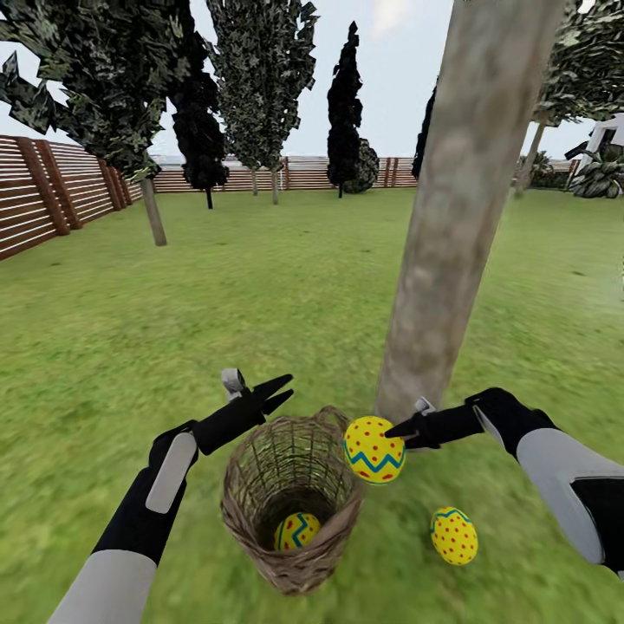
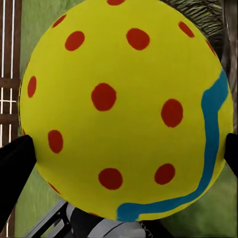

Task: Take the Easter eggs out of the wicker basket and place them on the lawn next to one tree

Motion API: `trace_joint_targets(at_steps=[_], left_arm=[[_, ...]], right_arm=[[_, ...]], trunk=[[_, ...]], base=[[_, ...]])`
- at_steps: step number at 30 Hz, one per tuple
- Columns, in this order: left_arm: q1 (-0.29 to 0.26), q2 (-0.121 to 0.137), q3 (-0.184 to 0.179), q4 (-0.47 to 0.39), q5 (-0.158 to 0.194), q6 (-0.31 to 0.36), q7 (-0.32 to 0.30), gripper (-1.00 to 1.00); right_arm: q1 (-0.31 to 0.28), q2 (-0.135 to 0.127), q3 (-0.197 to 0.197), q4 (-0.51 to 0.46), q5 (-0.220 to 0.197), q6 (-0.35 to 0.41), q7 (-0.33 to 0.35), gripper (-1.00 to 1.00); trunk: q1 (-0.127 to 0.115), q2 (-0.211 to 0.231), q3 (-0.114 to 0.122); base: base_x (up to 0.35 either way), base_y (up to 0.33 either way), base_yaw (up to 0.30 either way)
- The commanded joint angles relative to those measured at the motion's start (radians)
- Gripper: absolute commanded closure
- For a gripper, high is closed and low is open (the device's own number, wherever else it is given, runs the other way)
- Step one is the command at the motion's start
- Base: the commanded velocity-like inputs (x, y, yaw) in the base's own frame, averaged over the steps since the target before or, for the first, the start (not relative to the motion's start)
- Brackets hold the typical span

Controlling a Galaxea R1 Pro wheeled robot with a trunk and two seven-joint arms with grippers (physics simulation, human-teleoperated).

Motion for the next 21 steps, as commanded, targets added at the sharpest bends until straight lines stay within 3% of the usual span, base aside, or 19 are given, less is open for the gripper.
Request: trace_joint_targets(at_steps=[1, 5, 7, 10, 11, 15, 18, 21], left_arm=[[-0.001, -0.001, 0.002, 0.0, -0.001, 0.005, -0.001, -1.0], [-0.001, -0.001, 0.001, 0.0, -0.005, 0.005, 0.001, -1.0], [-0.001, -0.001, 0.001, 0.0, -0.005, 0.005, 0.002, -1.0], [-0.001, -0.002, 0.001, 0.001, -0.006, 0.005, 0.002, -1.0], [0.0, -0.002, 0.001, 0.001, -0.006, 0.005, 0.002, -1.0], [-0.001, -0.003, 0.001, 0.002, -0.003, 0.005, 0.0, -1.0], [0.002, -0.003, 0.001, 0.003, -0.004, 0.005, 0.0, -1.0], [0.006, -0.01, 0.001, 0.003, -0.006, 0.004, 0.001, -1.0]], right_arm=[[0.0, -0.001, 0.004, -0.002, 0.002, 0.008, 0.001, 1.0], [0.0, -0.023, 0.004, -0.005, 0.002, 0.007, -0.053, 1.0], [0.0, -0.035, 0.004, -0.008, 0.002, 0.007, -0.15, 1.0], [0.002, -0.033, 0.001, -0.007, 0.0, -0.002, -0.35, 1.0], [0.003, -0.033, 0.001, -0.007, 0.0, -0.004, -0.388, 1.0], [0.004, -0.037, 0.002, -0.005, -0.001, -0.007, -0.448, 1.0], [0.008, -0.039, 0.001, -0.003, -0.003, -0.035, -0.606, 1.0], [0.011, -0.032, 0.001, -0.001, -0.005, -0.041, -0.653, 1.0]], trunk=[[0.0, 0.0, -0.001], [0.0, 0.0, -0.001], [0.0, 0.0, -0.001], [0.0, 0.0, -0.001], [0.0, 0.0, -0.001], [0.0, 0.0, -0.001], [0.0, 0.0, -0.001], [0.0, 0.0, 0.0]], base=[[-0.072, -0.307, 0.0], [0.032, -0.33, 0.0], [0.123, -0.324, 0.0], [0.138, -0.313, 0.0], [0.109, -0.202, 0.0], [0.019, -0.036, 0.0], [0.001, -0.002, 0.0], [0.0, 0.0, -0.074]])
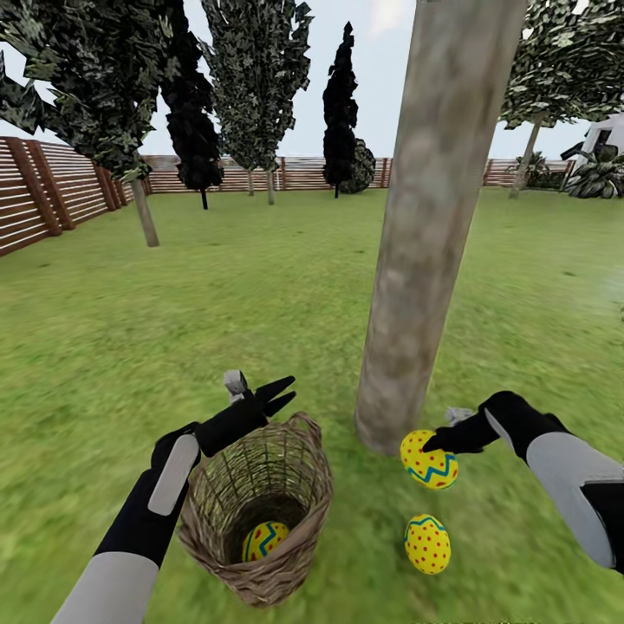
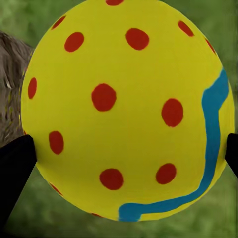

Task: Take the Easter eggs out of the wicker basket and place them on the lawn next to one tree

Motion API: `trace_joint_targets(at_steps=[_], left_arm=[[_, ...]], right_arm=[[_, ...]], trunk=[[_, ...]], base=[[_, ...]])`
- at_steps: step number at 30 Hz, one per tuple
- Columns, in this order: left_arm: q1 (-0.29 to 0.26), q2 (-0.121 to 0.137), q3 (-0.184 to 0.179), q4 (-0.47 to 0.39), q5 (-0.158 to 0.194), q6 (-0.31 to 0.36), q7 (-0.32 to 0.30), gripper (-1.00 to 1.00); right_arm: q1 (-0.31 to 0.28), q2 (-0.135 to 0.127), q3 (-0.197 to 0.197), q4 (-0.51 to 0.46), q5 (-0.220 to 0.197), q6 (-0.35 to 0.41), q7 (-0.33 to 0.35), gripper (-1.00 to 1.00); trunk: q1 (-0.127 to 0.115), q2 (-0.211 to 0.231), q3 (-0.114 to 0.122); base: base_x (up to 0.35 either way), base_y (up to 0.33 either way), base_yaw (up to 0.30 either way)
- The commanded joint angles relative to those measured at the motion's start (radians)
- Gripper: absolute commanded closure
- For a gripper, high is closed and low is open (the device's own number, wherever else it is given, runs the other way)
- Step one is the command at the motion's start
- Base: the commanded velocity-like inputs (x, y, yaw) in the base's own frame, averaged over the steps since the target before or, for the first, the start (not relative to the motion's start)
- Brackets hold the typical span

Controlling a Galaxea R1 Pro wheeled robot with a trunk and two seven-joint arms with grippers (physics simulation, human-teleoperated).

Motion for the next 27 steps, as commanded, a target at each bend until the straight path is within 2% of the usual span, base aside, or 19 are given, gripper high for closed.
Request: trace_joint_targets(at_steps=[1, 4, 6, 17, 19, 20, 21, 24, 25, 27], left_arm=[[0.0, -0.002, 0.002, 0.0, 0.0, 0.005, -0.002, -1.0], [0.0, -0.009, 0.0, 0.032, -0.001, -0.036, -0.002, -1.0], [-0.001, -0.009, -0.062, 0.064, -0.001, -0.122, 0.0, -1.0], [0.0, -0.009, -0.069, 0.064, 0.001, -0.127, -0.001, -1.0], [0.0, -0.009, -0.069, 0.064, 0.001, -0.127, -0.002, -1.0], [0.0, -0.009, -0.069, 0.064, 0.001, -0.127, -0.002, -1.0], [0.0, -0.009, -0.069, 0.064, 0.001, -0.127, -0.002, -1.0], [0.0, -0.009, -0.069, 0.064, 0.001, -0.127, -0.002, -1.0], [0.0, -0.009, -0.069, 0.064, 0.001, -0.127, -0.002, -1.0], [-0.001, -0.009, -0.069, 0.064, 0.001, -0.127, -0.002, -1.0]], right_arm=[[0.0, 0.0, 0.004, 0.0, 0.009, 0.0, 0.008, 1.0], [0.001, -0.002, 0.001, 0.004, 0.002, 0.0, 0.0, 1.0], [0.002, 0.003, 0.0, 0.006, 0.001, 0.0, -0.004, 1.0], [0.002, 0.004, -0.001, 0.006, -0.001, -0.001, -0.007, 1.0], [0.002, 0.004, -0.002, 0.006, -0.001, -0.005, -0.048, 1.0], [0.002, 0.005, -0.005, 0.006, -0.005, -0.025, -0.116, 1.0], [0.002, 0.005, -0.008, 0.006, -0.006, -0.035, -0.153, 1.0], [0.004, 0.008, -0.011, 0.007, -0.007, -0.043, -0.196, 1.0], [0.005, 0.014, -0.011, 0.007, -0.007, -0.044, -0.208, 1.0], [0.007, 0.036, -0.012, 0.009, -0.02, -0.071, -0.288, 1.0]], trunk=[[0.0, 0.0, 0.0], [0.0, 0.0, 0.003], [0.0, 0.0, 0.006], [0.0, 0.0, 0.018], [0.0, 0.0, 0.02], [0.0, 0.0, 0.021], [0.0, 0.0, 0.022], [0.0, 0.0, 0.026], [0.0, 0.0, 0.027], [0.0, 0.0, 0.029]], base=[[0.0, 0.0, -0.186], [0.0, 0.0, -0.21], [0.0, 0.0, -0.219], [0.0, 0.0, -0.222], [0.037, -0.024, -0.223], [0.125, -0.112, -0.223], [0.156, -0.157, -0.223], [0.142, -0.139, -0.223], [0.037, -0.036, -0.223], [0.007, -0.006, -0.223]])
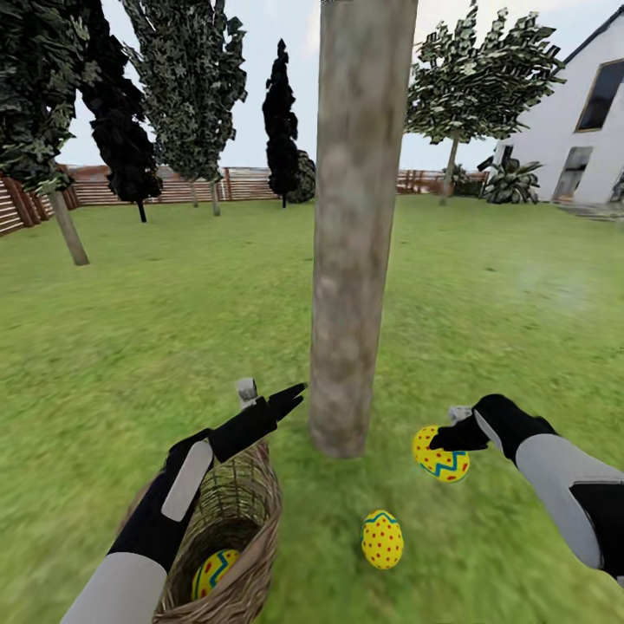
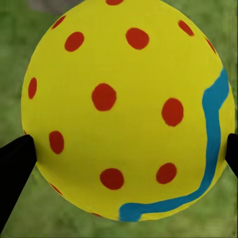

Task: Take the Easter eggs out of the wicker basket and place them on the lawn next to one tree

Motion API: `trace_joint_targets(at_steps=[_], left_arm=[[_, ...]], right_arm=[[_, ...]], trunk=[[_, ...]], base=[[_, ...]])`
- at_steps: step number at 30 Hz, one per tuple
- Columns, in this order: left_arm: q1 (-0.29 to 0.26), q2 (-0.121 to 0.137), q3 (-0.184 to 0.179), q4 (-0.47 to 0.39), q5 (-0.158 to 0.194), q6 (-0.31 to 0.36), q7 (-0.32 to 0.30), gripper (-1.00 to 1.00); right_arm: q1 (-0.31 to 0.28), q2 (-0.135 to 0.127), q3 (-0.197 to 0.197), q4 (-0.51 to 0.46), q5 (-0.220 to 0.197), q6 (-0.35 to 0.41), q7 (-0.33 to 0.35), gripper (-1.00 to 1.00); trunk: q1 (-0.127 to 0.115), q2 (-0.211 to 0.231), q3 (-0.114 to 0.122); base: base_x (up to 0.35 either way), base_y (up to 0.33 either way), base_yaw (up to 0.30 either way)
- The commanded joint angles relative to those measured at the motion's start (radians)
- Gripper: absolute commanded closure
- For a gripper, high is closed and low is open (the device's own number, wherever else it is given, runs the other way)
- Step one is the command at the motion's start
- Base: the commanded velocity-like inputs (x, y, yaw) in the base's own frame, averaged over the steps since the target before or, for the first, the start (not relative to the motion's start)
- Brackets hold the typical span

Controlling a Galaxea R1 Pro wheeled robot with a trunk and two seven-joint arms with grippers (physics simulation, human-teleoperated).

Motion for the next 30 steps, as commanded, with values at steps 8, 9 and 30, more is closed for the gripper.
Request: trace_joint_targets(at_steps=[8, 9, 30], left_arm=[[0.0, -0.001, 0.0, 0.0, 0.006, 0.006, 0.0, -1.0], [0.0, -0.001, 0.0, 0.0, 0.007, 0.006, 0.0, -1.0], [0.0, -0.002, -0.052, 0.0, 0.01, 0.005, 0.0, -1.0]], right_arm=[[0.03, 0.066, 0.007, 0.01, -0.038, -0.012, -0.226, 1.0], [0.03, 0.066, 0.007, 0.009, -0.038, -0.012, -0.229, 1.0], [0.053, 0.123, 0.006, 0.009, -0.058, -0.089, -0.235, 1.0]], trunk=[[0.0, 0.0, -0.007], [0.0, 0.0, -0.009], [0.0, 0.0, -0.042]], base=[[0.0, 0.0, -0.098], [0.0, 0.0, -0.102], [0.024, -0.129, -0.086]])
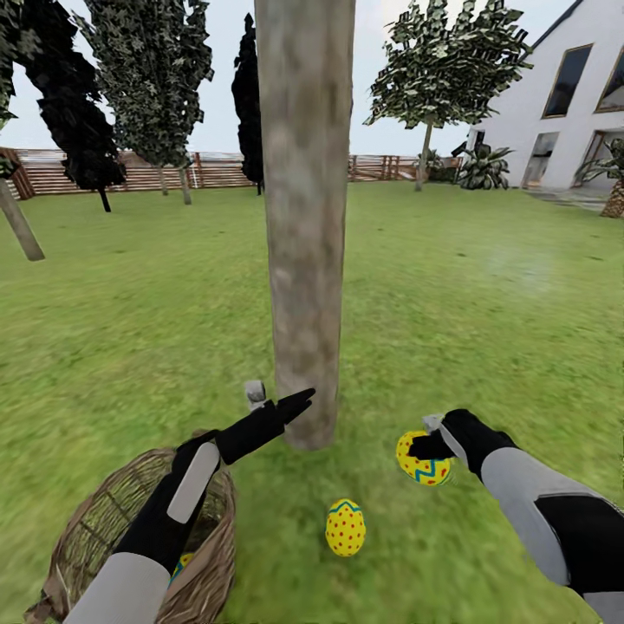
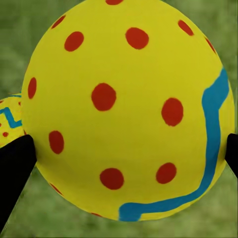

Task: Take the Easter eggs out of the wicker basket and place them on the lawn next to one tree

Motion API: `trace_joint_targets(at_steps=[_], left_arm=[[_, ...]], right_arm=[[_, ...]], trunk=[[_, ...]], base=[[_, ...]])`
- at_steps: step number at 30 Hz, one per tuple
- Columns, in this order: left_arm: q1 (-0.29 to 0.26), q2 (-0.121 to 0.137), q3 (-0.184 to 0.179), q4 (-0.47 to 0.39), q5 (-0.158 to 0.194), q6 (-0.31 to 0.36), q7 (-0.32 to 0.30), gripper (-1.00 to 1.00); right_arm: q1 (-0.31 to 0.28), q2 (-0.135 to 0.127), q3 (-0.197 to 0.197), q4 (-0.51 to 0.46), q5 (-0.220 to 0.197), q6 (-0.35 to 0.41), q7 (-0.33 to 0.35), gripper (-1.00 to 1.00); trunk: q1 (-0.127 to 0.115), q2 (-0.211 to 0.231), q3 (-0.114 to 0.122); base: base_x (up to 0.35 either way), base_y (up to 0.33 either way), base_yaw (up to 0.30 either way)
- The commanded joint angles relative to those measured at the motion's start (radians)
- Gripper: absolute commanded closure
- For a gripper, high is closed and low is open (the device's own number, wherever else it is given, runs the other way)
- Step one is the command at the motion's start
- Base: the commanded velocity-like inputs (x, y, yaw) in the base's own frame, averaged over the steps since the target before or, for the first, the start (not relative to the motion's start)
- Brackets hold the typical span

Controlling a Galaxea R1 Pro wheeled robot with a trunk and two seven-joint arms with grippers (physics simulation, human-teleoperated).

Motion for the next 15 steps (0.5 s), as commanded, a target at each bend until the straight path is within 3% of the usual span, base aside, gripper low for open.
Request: trace_joint_targets(at_steps=[1, 4, 6, 9, 11, 15], left_arm=[[0.0, 0.0, 0.0, 0.0, 0.006, 0.007, 0.0, -1.0], [0.0, -0.001, -0.009, 0.0, 0.006, 0.007, 0.001, -1.0], [0.0, -0.005, -0.033, 0.0, 0.007, 0.006, 0.001, -1.0], [-0.001, -0.006, -0.041, 0.0, 0.008, 0.006, 0.001, -1.0], [0.0, -0.006, -0.042, 0.0, 0.008, 0.007, 0.0, -1.0], [0.0, -0.006, -0.042, 0.0, 0.008, 0.007, 0.0, -1.0]], right_arm=[[0.021, 0.021, 0.009, -0.002, 0.01, -0.061, 0.003, 1.0], [0.064, 0.043, 0.009, -0.003, 0.007, -0.189, -0.065, 1.0], [0.079, 0.051, 0.008, -0.003, 0.005, -0.268, -0.078, 1.0], [0.099, 0.057, 0.009, -0.002, 0.004, -0.322, -0.098, 1.0], [0.11, 0.058, 0.009, 0.004, 0.003, -0.408, -0.11, 1.0], [0.115, 0.059, 0.009, 0.019, 0.004, -0.433, -0.114, 1.0]], trunk=[[0.0, 0.0, -0.002], [0.0, 0.0, -0.007], [0.0, 0.0, -0.01], [0.0, 0.0, -0.015], [0.0, 0.0, -0.018], [0.0, 0.0, -0.025]], base=[[0.0, -0.018, -0.008], [0.0, -0.004, -0.002], [0.0, 0.0, 0.0], [0.0, 0.0, 0.0], [0.0, 0.0, 0.0], [0.0, 0.0, 0.0]])
